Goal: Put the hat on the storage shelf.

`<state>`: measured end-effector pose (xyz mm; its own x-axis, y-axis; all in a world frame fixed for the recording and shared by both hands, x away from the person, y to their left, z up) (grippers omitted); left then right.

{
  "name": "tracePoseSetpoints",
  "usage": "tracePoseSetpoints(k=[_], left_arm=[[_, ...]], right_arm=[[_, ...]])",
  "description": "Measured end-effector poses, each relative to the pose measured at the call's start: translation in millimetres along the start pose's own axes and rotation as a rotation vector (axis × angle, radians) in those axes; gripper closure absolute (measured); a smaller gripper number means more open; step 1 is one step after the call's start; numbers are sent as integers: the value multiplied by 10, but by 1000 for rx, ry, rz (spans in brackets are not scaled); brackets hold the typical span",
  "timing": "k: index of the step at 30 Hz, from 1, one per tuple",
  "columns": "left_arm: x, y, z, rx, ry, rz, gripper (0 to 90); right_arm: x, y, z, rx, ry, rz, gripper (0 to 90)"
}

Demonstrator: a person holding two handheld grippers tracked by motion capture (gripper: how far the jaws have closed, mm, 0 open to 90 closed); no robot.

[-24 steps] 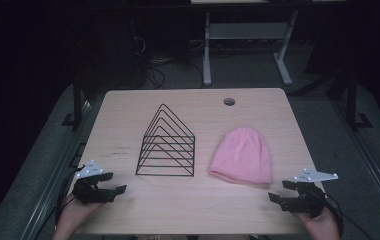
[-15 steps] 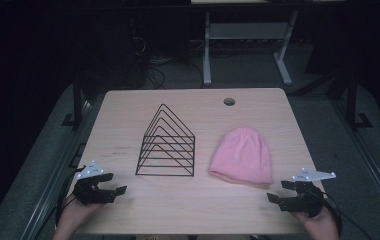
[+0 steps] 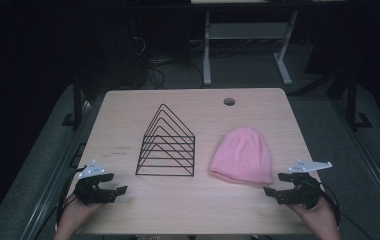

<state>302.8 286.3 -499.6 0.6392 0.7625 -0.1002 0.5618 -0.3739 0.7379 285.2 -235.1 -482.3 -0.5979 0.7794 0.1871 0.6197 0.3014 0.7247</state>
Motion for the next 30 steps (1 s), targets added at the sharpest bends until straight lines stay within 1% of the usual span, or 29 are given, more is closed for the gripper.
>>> tracePoseSetpoints(k=[1, 3, 4, 6, 8, 10, 11, 12, 13, 14, 18, 19, 20, 22, 25, 26, 28, 29, 30], left_arm=[[0, 0, 0, 0, 0, 0, 236], [-13, 8, 14, -2, 0, -8, 236], [-8, 12, 15, 0, -1, 2, 237], [-27, 19, 23, -1, -5, -6, 237], [-29, 20, 32, 5, -6, 7, 236], [-34, 21, 40, 5, -7, 4, 236], [-29, 22, 46, 7, -8, 7, 236], [-31, 26, 51, 2, -9, 1, 237], [-31, 26, 51, 2, -9, 1, 236], [-34, 28, 54, -1, -8, -3, 237], [-30, 26, 59, 5, -7, 5, 236], [-30, 26, 59, 5, -7, 5, 237], [-33, 28, 62, 5, -8, -4, 237], [-35, 30, 62, 4, -9, -7, 237], [-39, 29, 66, 5, -11, -2, 236], [-39, 30, 68, 9, -10, 5, 236], [-43, 35, 63, 9, -10, 3, 236], [-34, 36, 57, 12, -8, 11, 237], [-36, 37, 59, 7, -9, 4, 236]], right_arm=[[0, 0, 0, 0, 0, 0, 197], [-5, 69, -14, 1, -1, -20, 196], [0, 88, -18, 6, 2, -12, 196], [-12, 126, -26, 15, 2, -23, 196], [-19, 179, -25, 25, 1, -26, 193], [-19, 200, -23, 27, 1, -27, 193], [-27, 267, -22, 34, 0, -35, 193], [-38, 294, -11, 28, 1, -46, 193], [-38, 294, -11, 28, 1, -46, 193], [-58, 365, 10, 41, 3, -51, 192], [-98, 468, 79, 65, 8, -52, 189], [-98, 468, 79, 65, 8, -52, 189], [-116, 500, 106, 74, 10, -57, 192], [-138, 527, 123, 69, 11, -55, 194], [-167, 548, 143, 80, 14, -40, 193], [-217, 587, 155, 82, 14, -36, 193], [-260, 627, 168, 86, 13, -35, 195], [-273, 643, 173, 84, 18, -32, 198], [-297, 664, 179, 92, 19, -33, 198]])
Point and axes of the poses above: each handheld gripper's, and its own axes: z roughly forward along the jaws, y roughly out of its top, x roughly to its left, the point moved 7 cm from there along z, roughly forward along the jaws, and after that the axes turned 3 degrees about -x, right-handed, at the moved point
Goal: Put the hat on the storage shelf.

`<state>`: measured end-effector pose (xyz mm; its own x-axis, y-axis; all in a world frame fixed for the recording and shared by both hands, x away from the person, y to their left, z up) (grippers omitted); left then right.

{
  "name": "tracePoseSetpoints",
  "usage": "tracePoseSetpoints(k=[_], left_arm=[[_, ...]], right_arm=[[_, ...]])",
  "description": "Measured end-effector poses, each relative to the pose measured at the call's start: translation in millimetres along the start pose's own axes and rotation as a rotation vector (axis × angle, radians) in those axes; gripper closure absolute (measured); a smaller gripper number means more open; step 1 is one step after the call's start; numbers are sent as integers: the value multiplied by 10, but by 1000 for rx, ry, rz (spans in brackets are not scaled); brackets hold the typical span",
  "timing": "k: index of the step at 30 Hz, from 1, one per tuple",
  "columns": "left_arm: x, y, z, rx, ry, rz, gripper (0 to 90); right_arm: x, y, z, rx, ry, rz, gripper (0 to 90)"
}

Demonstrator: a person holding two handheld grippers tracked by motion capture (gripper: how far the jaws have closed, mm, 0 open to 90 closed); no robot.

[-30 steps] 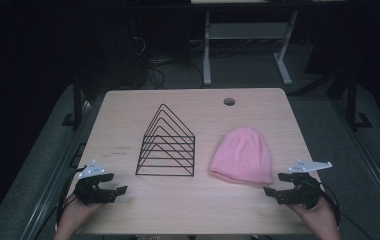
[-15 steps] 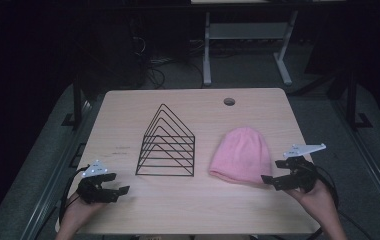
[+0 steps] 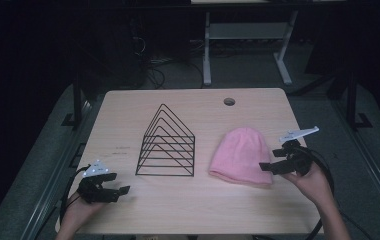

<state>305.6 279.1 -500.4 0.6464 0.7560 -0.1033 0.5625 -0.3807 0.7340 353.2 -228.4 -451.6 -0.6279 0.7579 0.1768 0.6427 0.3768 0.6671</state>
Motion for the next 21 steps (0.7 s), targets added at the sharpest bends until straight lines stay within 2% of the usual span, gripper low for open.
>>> tracePoseSetpoints(k=[2, 3, 8, 21], left_arm=[[-8, -2, 5, -4, -1, -14, 236], [-3, -4, 15, -4, -2, -12, 237], [5, 2, 13, 0, -3, -3, 236], [60, -3, 4, 3, 0, -17, 236]], right_arm=[[-22, 19, 7, 5, -2, 2, 198], [-78, 71, 32, 10, -4, 6, 198], [-159, 176, 97, 28, 3, 10, 198], [-266, 464, 310, 66, 31, -3, 206]])
Point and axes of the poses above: each handheld gripper's, and its own axes: z roughly forward along the jaws, y roughly out of its top, x roughly to its left, the point moved 7 cm from there along z, roughly forward along the jaws, and after that the axes turned 3 degrees about -x, right-handed, at the moved point
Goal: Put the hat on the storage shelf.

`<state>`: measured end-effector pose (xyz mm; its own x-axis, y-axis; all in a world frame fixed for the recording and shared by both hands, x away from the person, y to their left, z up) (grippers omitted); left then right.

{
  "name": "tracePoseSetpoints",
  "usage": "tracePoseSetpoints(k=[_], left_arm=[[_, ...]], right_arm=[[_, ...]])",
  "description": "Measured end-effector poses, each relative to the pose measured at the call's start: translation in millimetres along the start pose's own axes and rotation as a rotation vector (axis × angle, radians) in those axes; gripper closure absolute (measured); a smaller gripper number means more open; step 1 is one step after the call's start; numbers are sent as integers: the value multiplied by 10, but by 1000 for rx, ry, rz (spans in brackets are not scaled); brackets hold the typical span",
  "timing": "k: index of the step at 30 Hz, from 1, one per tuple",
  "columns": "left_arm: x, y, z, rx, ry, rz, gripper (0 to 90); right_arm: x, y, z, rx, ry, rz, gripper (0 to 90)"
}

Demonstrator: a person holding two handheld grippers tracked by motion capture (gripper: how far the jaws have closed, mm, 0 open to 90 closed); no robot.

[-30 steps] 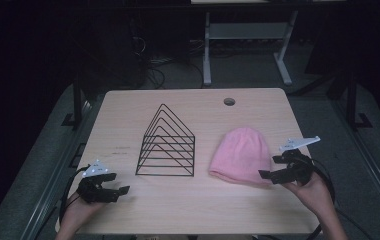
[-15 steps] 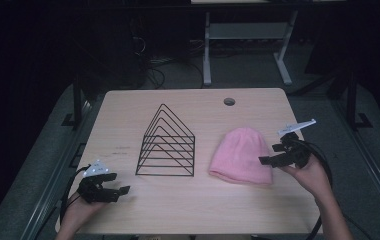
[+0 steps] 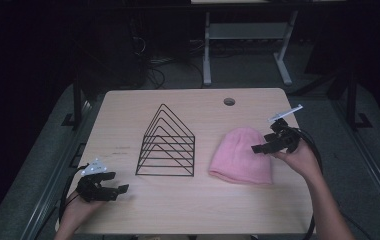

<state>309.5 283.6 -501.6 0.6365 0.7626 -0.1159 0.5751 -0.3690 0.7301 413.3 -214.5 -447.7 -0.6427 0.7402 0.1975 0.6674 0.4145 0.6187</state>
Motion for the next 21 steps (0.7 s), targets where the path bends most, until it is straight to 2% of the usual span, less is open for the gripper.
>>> tracePoseSetpoints(k=[1, 5, 7, 10, 15, 21], left_arm=[[-3, 3, 2, -2, 1, -2, 236], [-23, 8, -7, -11, 0, 0, 236], [-34, 12, -7, -16, -1, -1, 236], [-28, 5, -4, -8, -2, 5, 236], [-21, -1, -6, -6, -1, -1, 236], [-31, -23, 0, 6, -3, -6, 236]], right_arm=[[-25, 27, 50, 20, 5, 4, 205], [-87, 48, 134, 39, 7, 16, 197], [-117, 58, 166, 41, 10, 19, 197], [-161, 99, 199, 42, 21, 49, 192], [-253, 155, 280, 76, -14, 37, 193], [-353, 106, 435, 111, -21, 63, 194]])
Point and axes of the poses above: each handheld gripper's, and its own axes: z roughly forward along the jaws, y roughly out of its top, x roughly to its left, the point moved 7 cm from there along z, roughly forward along the jaws, and after that the axes turned 3 degrees about -x, right-handed, at the moved point
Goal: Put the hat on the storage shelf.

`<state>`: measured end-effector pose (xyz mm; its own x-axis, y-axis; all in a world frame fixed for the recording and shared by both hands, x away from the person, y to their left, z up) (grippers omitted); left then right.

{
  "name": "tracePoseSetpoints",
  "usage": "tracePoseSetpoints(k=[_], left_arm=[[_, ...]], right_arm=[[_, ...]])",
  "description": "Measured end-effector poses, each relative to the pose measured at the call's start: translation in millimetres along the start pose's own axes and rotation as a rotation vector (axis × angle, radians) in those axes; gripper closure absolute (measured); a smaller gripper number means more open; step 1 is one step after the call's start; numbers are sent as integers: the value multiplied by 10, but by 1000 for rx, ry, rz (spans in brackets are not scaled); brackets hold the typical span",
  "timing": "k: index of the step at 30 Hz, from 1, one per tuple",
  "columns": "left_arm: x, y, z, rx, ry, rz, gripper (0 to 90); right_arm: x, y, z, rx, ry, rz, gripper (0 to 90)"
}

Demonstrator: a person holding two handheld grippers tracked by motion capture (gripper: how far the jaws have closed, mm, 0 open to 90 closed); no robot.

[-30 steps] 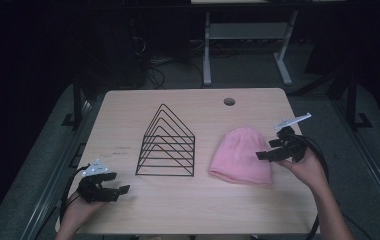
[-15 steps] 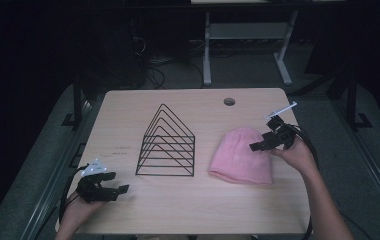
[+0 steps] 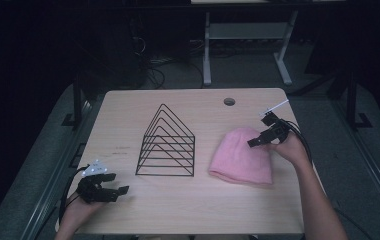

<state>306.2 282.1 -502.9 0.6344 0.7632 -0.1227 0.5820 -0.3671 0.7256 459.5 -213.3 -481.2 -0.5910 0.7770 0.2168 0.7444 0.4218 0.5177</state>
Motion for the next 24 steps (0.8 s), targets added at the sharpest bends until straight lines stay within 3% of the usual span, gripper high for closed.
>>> tracePoseSetpoints(k=[12, 16, 24], left_arm=[[-10, 9, 9, 3, -2, 7, 236], [-4, 1, 5, 1, -4, -8, 237], [21, -5, -11, 3, 2, -5, 237]], right_arm=[[-135, 8, 140, -2, 5, 69, 232], [-141, 24, 200, 16, 32, 83, 303], [-141, 44, 243, 37, 24, 89, 485]])
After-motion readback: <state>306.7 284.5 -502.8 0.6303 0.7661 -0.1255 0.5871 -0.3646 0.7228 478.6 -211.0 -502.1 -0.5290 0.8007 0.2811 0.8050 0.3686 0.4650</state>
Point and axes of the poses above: each handheld gripper's, and its own axes: z roughly forward along the jaws, y roughly out of its top, x roughly to its left, the point moved 7 cm from there along z, roughly forward along the jaws, and after that the axes turned 3 degrees about -x, right-handed, at the moved point
